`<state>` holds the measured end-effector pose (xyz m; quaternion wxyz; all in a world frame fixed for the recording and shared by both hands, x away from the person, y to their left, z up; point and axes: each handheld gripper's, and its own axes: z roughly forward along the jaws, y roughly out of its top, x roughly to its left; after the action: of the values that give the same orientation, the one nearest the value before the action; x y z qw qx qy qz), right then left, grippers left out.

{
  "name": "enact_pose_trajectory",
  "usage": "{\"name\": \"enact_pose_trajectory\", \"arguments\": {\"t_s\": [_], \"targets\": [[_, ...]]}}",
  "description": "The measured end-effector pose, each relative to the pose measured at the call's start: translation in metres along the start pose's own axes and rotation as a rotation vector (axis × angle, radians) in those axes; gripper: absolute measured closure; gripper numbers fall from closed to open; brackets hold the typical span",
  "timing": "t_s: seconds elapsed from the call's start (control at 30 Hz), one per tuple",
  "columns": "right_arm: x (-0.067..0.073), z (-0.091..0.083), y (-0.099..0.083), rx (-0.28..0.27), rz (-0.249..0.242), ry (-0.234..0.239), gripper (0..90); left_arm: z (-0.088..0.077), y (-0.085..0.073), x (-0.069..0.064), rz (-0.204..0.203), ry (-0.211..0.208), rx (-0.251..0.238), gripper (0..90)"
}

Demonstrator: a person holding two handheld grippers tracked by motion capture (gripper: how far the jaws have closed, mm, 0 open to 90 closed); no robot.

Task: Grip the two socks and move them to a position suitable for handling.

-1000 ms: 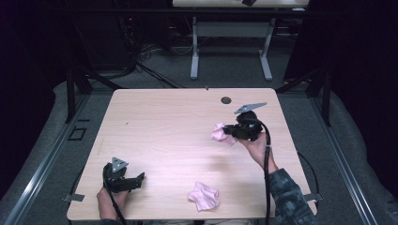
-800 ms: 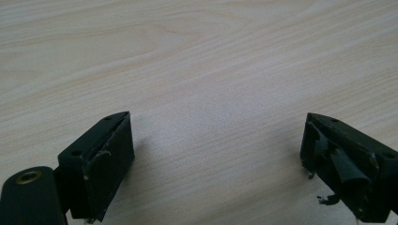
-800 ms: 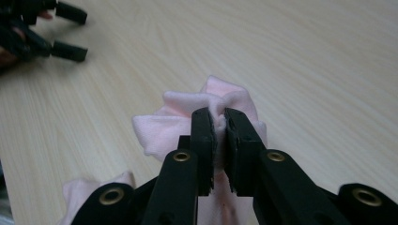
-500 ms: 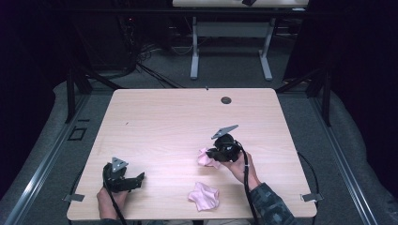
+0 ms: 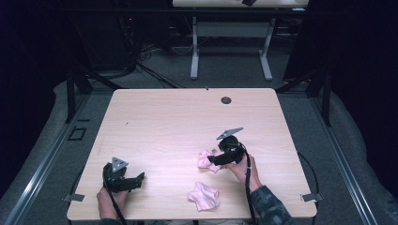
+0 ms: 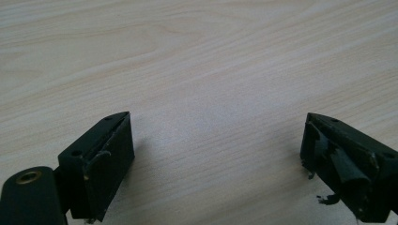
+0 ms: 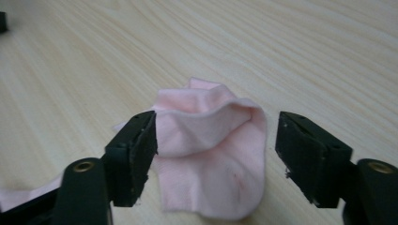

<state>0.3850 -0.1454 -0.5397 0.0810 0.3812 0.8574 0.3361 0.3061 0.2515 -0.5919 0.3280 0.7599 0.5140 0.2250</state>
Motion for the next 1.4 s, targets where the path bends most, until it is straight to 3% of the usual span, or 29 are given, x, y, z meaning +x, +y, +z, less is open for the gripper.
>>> {"name": "enact_pose_trajectory", "arguments": {"t_s": [0.07,0.2,0.23,0.4,0.57,0.6,0.63,0.73,0.83,0.87,0.9,0.93,1.03,1.07,1.2,1.4], "targets": [[0.006,-0.017,-0.004,-0.03,-0.003,0.005,23.7,0.0,0.0,0.0,-0.001,-0.001,0.0,10.1],[0.018,-0.034,-0.01,-0.049,-0.037,-0.001,24.0,0.0,0.0,0.0,-0.001,-0.001,-0.001,10.1],[0.028,-0.046,-0.014,-0.055,-0.067,-0.003,31.4,0.0,0.0,0.0,-0.001,-0.001,-0.001,10.1],[0.048,-0.061,-0.024,-0.031,-0.114,0.023,33.3,0.0,0.0,0.0,-0.004,0.001,-0.001,10.1],[0.074,-0.068,-0.034,-0.046,-0.149,0.053,38.4,0.0,0.0,0.0,-0.006,0.001,-0.002,10.0],[0.074,-0.068,-0.034,-0.046,-0.149,0.053,38.4,0.0,0.0,0.0,-0.006,0.001,-0.002,10.0],[0.087,-0.068,-0.037,-0.051,-0.166,0.074,42.2,0.0,0.0,0.0,-0.005,0.001,-0.002,10.0],[0.099,-0.065,-0.04,-0.05,-0.186,0.105,45.4,0.0,0.0,0.0,-0.006,0.001,-0.002,10.0],[0.121,-0.055,-0.044,-0.011,-0.24,0.148,51.5,0.0,0.0,0.0,-0.005,0.001,-0.002,10.0],[0.121,-0.055,-0.044,-0.011,-0.24,0.148,51.5,0.0,0.0,0.0,-0.005,0.001,-0.002,10.0],[0.129,-0.043,-0.046,0.025,-0.259,0.162,53.0,0.0,0.0,0.0,-0.005,0.001,0.0,10.0],[0.129,-0.043,-0.046,0.025,-0.259,0.162,53.0,0.0,0.0,0.0,-0.005,0.001,0.0,10.0],[0.136,-0.022,-0.049,0.094,-0.271,0.153,54.2,0.0,0.0,0.0,-0.005,0.001,0.0,10.0],[0.137,-0.013,-0.05,0.123,-0.287,0.122,56.3,0.0,0.0,0.0,-0.004,0.001,0.0,10.0],[0.138,-0.002,-0.052,0.141,-0.288,0.114,58.3,0.0,0.0,0.0,-0.005,0.001,0.0,10.0],[0.133,0.007,-0.052,0.143,-0.27,0.122,74.3,0.0,0.0,0.0,-0.005,0.002,-0.001,10.0]]}}
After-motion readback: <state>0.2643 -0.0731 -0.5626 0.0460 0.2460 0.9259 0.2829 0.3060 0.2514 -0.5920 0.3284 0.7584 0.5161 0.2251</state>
